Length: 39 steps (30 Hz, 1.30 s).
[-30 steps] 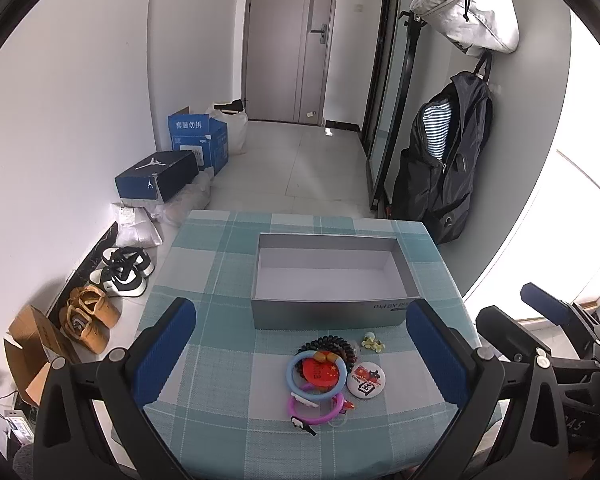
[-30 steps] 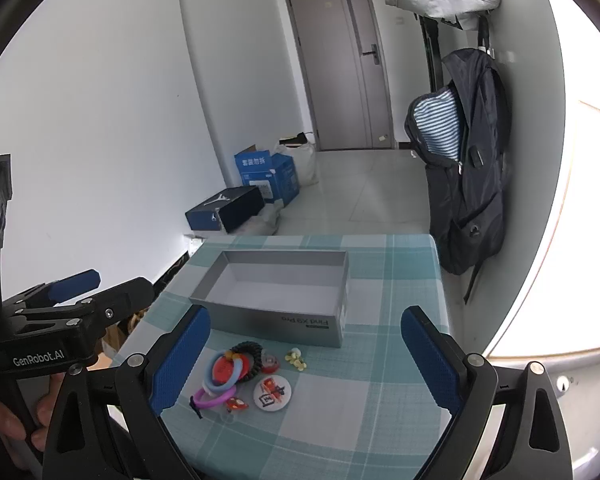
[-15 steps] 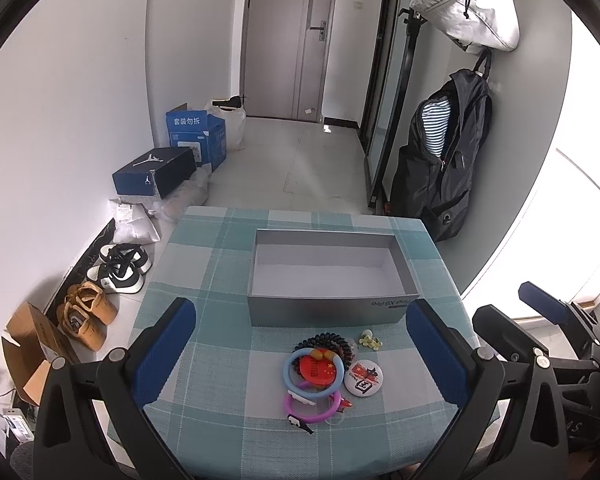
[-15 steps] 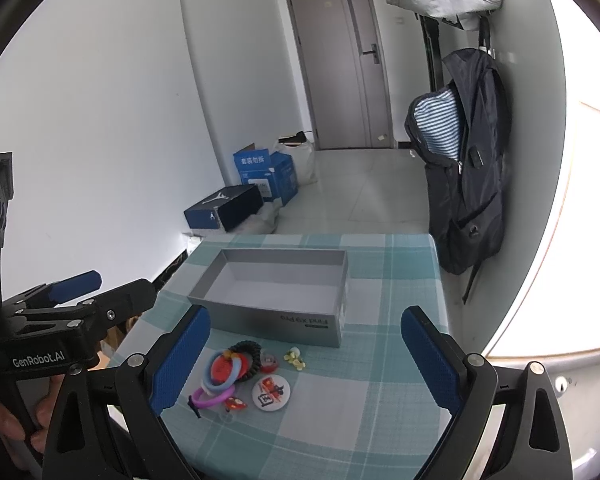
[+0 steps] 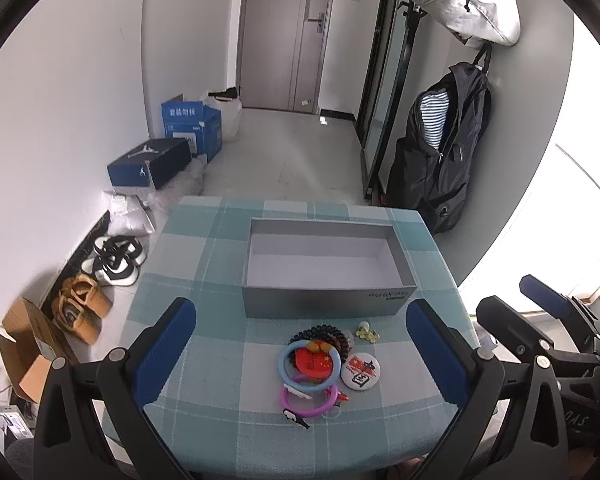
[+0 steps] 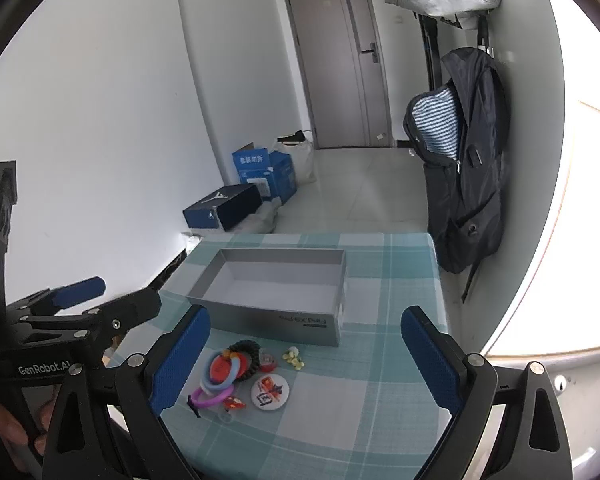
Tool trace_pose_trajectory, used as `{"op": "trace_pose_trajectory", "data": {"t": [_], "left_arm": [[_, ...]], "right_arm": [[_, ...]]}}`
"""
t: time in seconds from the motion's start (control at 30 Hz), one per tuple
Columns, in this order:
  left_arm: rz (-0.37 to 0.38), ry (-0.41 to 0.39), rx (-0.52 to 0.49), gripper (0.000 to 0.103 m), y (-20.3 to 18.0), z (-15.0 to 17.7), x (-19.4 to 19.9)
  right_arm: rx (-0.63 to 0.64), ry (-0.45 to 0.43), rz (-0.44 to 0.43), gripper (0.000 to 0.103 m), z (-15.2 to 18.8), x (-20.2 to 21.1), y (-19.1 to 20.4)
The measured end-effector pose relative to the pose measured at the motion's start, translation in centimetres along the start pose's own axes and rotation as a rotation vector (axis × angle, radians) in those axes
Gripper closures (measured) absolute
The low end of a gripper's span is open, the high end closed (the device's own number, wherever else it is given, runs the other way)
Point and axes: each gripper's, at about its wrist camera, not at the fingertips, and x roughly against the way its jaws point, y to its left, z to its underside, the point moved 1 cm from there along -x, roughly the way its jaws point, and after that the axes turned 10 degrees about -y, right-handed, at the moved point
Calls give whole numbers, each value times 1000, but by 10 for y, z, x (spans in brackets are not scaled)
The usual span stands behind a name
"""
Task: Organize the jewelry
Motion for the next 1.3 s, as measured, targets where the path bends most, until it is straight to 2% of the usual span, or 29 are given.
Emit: {"op": "trace_pose_trajectory", "data": {"t": [0.13,0.3,0.47,0.6,0.67,0.7,0.73,0.87,0.93,1.13,1.3], "left_arm": [[23,61,0,1,5,10,-9],[130,211,62,1,13,27,-18],[126,311,6,1,12,50,-24],[120,382,2,2,21,65,-34],[116,406,-10,12,24,70,-38],[116,418,-14,21,25,71,-40],[117,430,-20,23,25,71,-43],[116,435,-38,24,21,70,-49],[132,435,-42,37,21,69,-51],[169,436,-76,52,17,71,-55],[187,443,-88,52,15,72,-61]], "right_arm": [[5,1,12,6,-2,0,-1],[-8,10,37,6,-3,-1,-8],[-55,23,42,6,-6,-8,-16],[-64,41,44,6,-6,-15,-18],[-63,58,37,6,-4,-20,-17],[-60,62,36,6,-3,-21,-16],[-54,66,34,6,-3,-22,-14],[-34,76,34,6,0,-25,-11],[-33,79,36,6,0,-26,-12],[-38,93,38,6,2,-28,-13],[-30,93,37,6,2,-28,-11]]}}
